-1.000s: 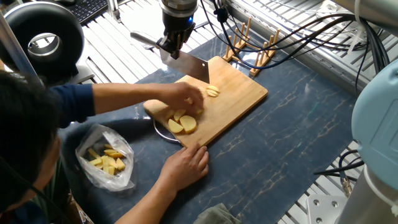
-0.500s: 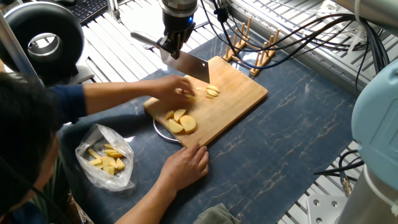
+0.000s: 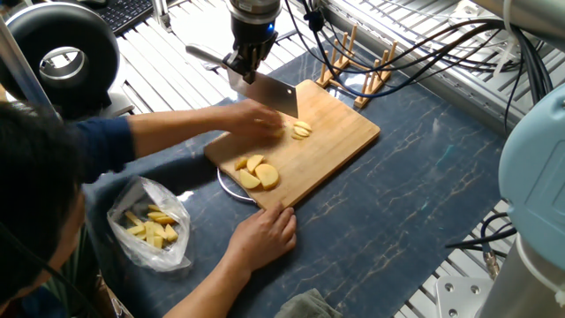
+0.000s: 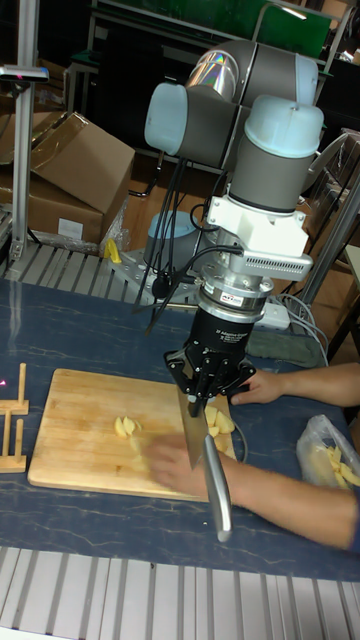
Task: Chop the potatoes
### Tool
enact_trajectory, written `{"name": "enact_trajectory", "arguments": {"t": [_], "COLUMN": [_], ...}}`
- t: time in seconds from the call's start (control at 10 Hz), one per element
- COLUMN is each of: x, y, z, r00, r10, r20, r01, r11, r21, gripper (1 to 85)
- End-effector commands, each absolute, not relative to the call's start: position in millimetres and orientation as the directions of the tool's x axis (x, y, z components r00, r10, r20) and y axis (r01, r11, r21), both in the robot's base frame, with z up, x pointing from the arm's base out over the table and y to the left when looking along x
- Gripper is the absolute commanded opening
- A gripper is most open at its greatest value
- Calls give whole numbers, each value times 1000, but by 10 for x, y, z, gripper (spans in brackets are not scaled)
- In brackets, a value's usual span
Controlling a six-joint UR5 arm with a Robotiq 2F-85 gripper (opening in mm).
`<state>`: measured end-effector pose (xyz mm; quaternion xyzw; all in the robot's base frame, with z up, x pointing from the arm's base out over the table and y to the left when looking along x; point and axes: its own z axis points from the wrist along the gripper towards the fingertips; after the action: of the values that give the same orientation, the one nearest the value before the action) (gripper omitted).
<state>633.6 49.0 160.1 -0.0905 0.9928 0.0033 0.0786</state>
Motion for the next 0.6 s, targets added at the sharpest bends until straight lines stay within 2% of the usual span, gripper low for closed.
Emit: {"name": "enact_trajectory", "arguments": {"t": [0.0, 0.5], "x": [6343, 6352], "y": [509, 473], "z": [1617, 1617], "r00": [-972, -971], "r10": [-174, -178], "r20": [-161, -161], "r01": [-177, -180], "r11": [984, 984], "r21": [6, -2], "gripper": [10, 10]}}
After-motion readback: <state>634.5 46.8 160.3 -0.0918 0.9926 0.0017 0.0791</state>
